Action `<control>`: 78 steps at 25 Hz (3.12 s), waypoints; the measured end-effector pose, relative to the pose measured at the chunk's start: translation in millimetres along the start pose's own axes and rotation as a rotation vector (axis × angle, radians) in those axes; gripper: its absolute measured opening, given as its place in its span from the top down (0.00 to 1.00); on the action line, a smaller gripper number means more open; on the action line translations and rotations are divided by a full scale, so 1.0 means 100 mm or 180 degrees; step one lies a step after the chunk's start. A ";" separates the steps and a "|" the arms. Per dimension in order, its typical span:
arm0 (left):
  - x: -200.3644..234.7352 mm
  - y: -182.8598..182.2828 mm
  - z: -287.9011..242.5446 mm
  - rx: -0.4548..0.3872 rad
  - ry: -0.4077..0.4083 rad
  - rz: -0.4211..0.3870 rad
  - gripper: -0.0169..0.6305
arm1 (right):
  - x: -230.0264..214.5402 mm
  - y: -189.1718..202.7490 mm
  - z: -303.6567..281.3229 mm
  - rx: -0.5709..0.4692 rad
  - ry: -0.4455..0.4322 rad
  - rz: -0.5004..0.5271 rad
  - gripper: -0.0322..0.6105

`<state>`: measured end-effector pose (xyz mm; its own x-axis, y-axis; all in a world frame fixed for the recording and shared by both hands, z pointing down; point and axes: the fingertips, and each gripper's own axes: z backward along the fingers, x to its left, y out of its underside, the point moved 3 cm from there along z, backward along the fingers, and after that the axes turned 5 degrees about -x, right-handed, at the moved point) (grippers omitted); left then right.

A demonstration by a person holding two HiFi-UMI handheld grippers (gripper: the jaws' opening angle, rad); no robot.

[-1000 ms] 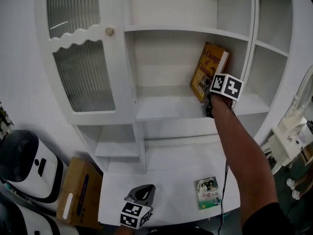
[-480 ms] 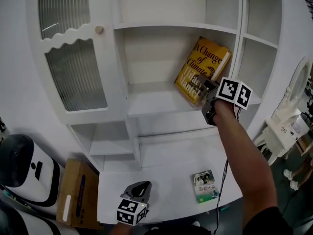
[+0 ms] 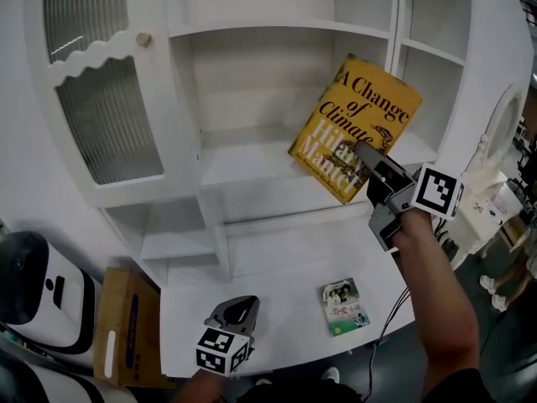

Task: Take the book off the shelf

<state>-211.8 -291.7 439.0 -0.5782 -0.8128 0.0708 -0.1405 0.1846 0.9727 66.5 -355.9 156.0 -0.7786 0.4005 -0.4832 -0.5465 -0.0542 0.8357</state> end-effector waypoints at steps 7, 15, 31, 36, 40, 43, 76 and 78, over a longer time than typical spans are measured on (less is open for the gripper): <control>-0.19 0.00 -0.18 0.0022 0.0141 -0.0029 0.96 | 0.19 0.12 0.61 0.0278 -0.0527 0.0010 0.71; -0.23 0.04 -0.28 0.0036 0.0103 0.0003 0.96 | 0.02 0.84 1.27 0.0940 -0.0677 -0.0358 0.71; -0.09 0.51 -0.24 0.0293 -0.0245 0.0149 0.96 | -0.93 3.78 1.94 0.2696 -0.0078 -0.1375 0.71; -0.10 0.68 -0.15 0.0394 -0.0350 0.0248 0.96 | -1.12 4.52 1.95 0.3287 -0.0006 -0.1696 0.71; -0.14 0.77 -0.06 0.0451 -0.0406 0.0298 0.96 | -1.27 4.86 1.90 0.3455 0.0100 -0.1991 0.71; -0.17 0.80 -0.03 0.0474 -0.0436 0.0318 0.96 | -1.37 5.01 1.86 0.3497 0.0172 -0.2202 0.70; -0.34 0.91 -0.07 0.0570 -0.0033 0.0333 0.96 | -1.75 5.09 1.94 0.3609 0.1107 -0.0517 0.50; -0.33 0.90 -0.06 0.0563 0.0013 0.0310 0.96 | -1.67 4.95 1.92 0.3377 0.1110 -0.0427 0.50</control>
<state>-200.9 -251.9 525.3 -0.5927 -0.7886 0.1638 -0.2233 0.3563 0.9073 -14.5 -273.9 700.5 -0.8678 0.0578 -0.4936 -0.2228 0.8425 0.4905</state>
